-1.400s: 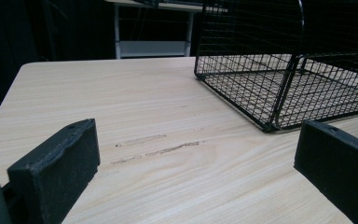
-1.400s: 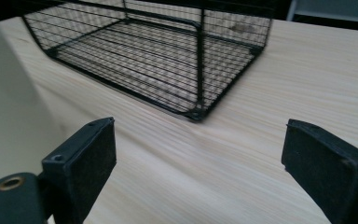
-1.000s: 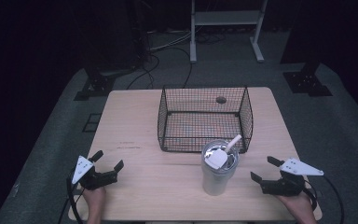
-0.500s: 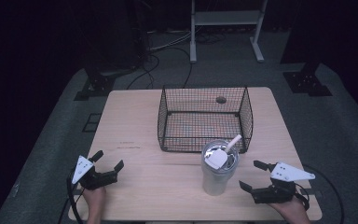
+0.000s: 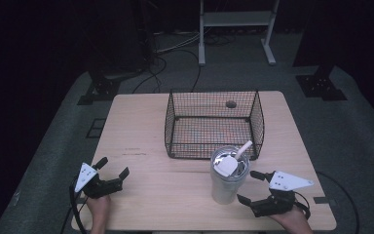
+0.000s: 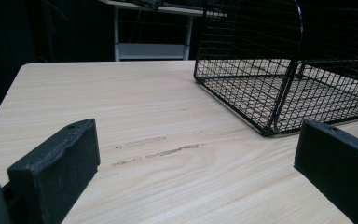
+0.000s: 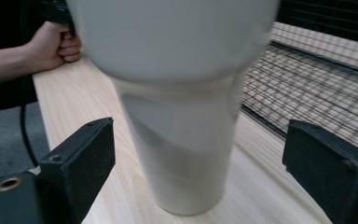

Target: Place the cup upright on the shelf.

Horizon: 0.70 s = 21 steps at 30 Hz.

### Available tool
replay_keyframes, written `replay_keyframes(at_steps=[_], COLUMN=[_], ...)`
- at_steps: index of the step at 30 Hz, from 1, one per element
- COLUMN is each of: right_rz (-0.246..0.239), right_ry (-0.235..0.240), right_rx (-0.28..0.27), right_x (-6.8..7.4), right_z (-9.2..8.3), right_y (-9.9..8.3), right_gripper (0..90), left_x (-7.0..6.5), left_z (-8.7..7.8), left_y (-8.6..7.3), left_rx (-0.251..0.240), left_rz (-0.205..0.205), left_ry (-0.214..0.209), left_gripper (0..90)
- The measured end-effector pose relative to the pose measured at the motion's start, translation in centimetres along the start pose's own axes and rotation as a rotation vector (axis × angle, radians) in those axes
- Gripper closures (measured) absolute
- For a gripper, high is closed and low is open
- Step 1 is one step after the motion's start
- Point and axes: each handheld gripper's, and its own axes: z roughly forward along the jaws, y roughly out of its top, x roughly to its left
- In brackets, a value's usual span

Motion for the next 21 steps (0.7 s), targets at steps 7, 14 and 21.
replay_keyframes(at_steps=[7,14,21], right_rz=[0.006,0.008,-0.001], right_ry=[0.026,0.04,0.04], right_rx=[-0.003,-0.005,-0.007], right_x=[0.3,0.3,0.4], right_z=[1.2,2.1,3.2], right_y=[0.0,0.2,0.3], right_gripper=[7.2,5.5,4.5], left_x=[0.0,0.0,-0.1], left_z=[0.0,0.0,0.0], left_y=[0.0,0.0,0.0], left_rx=[0.0,0.0,0.0], left_rz=[0.001,0.003,0.004], left_ry=[0.0,0.002,0.001], left_gripper=[0.0,0.0,0.0])
